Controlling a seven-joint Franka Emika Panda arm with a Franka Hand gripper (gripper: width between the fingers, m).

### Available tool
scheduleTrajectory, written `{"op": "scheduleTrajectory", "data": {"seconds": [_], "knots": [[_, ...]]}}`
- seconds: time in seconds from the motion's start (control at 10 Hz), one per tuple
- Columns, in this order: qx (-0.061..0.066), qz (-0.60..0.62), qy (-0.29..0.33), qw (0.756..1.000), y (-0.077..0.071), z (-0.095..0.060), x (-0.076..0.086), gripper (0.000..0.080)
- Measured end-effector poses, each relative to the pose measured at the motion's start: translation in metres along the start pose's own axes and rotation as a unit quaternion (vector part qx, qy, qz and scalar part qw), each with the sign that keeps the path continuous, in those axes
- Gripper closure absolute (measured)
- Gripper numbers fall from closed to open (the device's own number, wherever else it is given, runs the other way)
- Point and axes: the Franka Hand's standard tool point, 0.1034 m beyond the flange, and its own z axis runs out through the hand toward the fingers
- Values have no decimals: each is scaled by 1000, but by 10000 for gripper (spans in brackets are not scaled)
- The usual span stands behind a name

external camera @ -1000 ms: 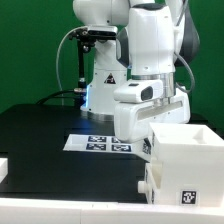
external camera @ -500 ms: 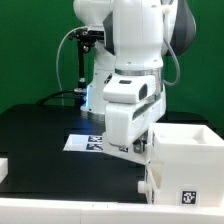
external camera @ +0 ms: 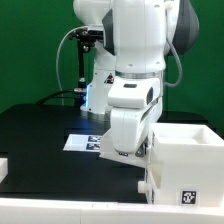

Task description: Assemble drawer

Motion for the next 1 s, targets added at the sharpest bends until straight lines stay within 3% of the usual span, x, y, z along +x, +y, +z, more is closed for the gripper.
{"op": "scheduleTrajectory", "data": {"seconds": [0.1,0.2,0.3,0.4,0.5,0.8,0.9,1.0], "knots": [[1,-19,1,1000,2,0,-5,763],[4,-69,10,998,13,0,-24,763],[14,-95,12,995,23,0,-41,763],[31,-125,14,992,33,1,-49,763],[32,-144,18,989,44,-2,-48,763],[31,-184,18,982,46,-2,-49,763],[35,-214,20,976,47,-2,-52,763],[49,-227,28,972,53,-3,-59,763]]}}
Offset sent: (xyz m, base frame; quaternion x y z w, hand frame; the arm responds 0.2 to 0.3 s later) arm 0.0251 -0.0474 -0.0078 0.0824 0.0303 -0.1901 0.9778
